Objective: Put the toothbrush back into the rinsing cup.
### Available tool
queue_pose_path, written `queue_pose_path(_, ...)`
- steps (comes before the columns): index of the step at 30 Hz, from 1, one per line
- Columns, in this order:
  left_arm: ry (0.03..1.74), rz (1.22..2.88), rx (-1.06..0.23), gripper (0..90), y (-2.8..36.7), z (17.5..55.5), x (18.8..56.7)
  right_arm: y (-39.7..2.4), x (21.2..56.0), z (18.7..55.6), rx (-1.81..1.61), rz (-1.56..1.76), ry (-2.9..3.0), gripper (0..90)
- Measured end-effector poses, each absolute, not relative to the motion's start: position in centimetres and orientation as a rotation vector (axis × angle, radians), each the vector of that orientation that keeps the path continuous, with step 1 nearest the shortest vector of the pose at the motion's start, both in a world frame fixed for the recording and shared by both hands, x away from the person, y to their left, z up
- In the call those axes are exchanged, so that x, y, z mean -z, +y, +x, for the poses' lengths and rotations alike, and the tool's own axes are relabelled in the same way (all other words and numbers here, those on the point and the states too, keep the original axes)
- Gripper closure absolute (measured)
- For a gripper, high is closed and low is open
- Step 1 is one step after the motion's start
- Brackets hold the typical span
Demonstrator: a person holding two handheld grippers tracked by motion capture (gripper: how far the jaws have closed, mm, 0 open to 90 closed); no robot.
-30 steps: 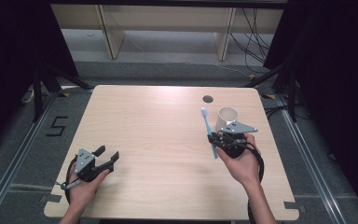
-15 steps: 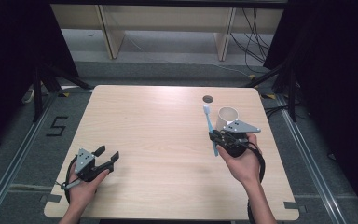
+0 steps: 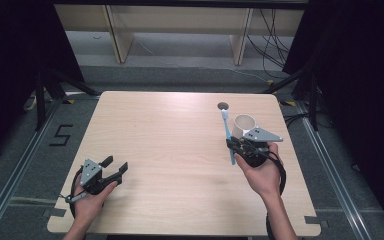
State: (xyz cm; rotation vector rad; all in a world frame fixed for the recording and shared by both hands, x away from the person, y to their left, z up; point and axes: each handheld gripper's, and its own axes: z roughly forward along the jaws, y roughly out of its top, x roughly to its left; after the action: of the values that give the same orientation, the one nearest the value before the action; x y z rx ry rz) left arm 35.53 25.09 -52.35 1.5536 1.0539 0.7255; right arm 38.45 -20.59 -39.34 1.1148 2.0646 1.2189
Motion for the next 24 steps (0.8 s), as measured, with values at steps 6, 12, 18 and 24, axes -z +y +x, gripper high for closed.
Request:
queue_pose_path(6, 1.066, 1.565, -0.727, 34.5, 25.1, 35.45, 52.27, -20.72, 39.22, 38.44, -1.223, 1.114, 2.047, 79.4)
queue_pose_path(12, 1.065, 1.566, -0.727, 34.6, 25.1, 35.46, 52.26, -20.87, 39.15, 38.53, -1.218, 1.097, 2.03, 79.4)
queue_pose_path(18, 1.064, 1.566, -0.727, 34.5, 25.08, 35.48, 52.27, -20.88, 39.02, 38.5, -1.225, 1.116, 2.024, 79.4)
queue_pose_path(24, 1.064, 1.565, -0.726, 34.5, 25.07, 35.51, 52.27, -21.1, 38.87, 38.55, -1.224, 1.102, 1.994, 79.4)
